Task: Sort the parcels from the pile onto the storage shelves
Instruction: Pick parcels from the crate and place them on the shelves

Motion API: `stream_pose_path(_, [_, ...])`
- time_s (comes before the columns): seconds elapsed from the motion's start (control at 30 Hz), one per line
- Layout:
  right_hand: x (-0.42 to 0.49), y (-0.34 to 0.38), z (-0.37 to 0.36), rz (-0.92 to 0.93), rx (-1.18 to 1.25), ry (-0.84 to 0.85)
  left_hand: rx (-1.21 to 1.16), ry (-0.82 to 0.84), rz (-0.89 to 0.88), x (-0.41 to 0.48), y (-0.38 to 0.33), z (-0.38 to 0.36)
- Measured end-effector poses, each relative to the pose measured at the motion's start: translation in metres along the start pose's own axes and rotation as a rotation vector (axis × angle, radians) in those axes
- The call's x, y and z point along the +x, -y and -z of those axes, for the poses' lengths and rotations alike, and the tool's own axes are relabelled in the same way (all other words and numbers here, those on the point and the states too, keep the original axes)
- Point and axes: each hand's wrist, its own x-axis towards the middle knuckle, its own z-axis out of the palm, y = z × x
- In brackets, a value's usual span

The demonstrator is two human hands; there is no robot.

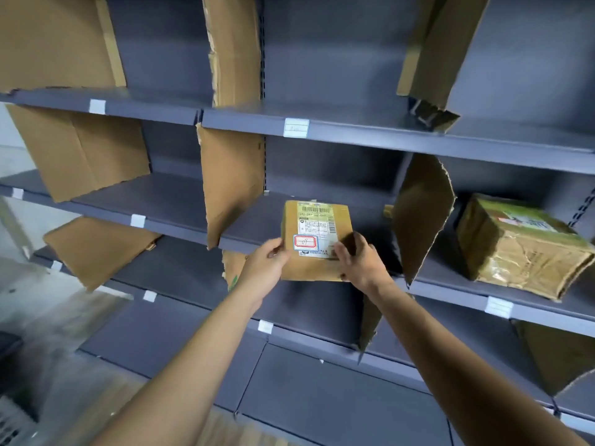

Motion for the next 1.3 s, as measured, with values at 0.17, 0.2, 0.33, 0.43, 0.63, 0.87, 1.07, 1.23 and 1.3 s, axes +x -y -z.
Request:
stream_pose_path(0.17, [0.030,0.007,-0.001,0.022,-0.095,-0.024,0.029,-0.027,-0.024,0.047,-0.008,-0.001])
stream_pose_path(0.2, [0.035,0.006,-0.003,0.014,-0.097,-0.043,0.026,-0.051,-0.008,0.054,-0.008,-0.002])
stream_pose_path(0.33, [0.054,0.005,-0.008,-0.028,-0.079,-0.097,0.006,-0.093,0.053,0.085,0.001,-0.004])
stream_pose_path(0.43, [0.069,0.005,-0.016,-0.002,-0.159,-0.140,-0.002,-0.064,0.069,0.108,0.004,0.000])
stream_pose_path(0.63, [0.090,0.015,-0.039,-0.005,-0.214,-0.157,0.028,0.024,0.111,0.149,0.008,0.017])
stream_pose_path(0.87, [0.107,0.036,-0.059,-0.136,-0.097,-0.180,0.106,0.133,0.052,0.187,0.006,0.030])
stream_pose_path(1.07, [0.103,0.046,-0.066,-0.232,-0.127,-0.153,0.166,0.251,0.049,0.192,0.007,0.034])
stream_pose_path(1.23, [0.064,0.044,-0.055,-0.281,0.124,-0.218,0.176,0.093,-0.182,0.161,0.030,0.009])
stream_pose_path(1.3, [0.039,0.042,-0.048,-0.298,0.202,-0.235,0.141,0.185,-0.208,0.137,0.033,-0.012])
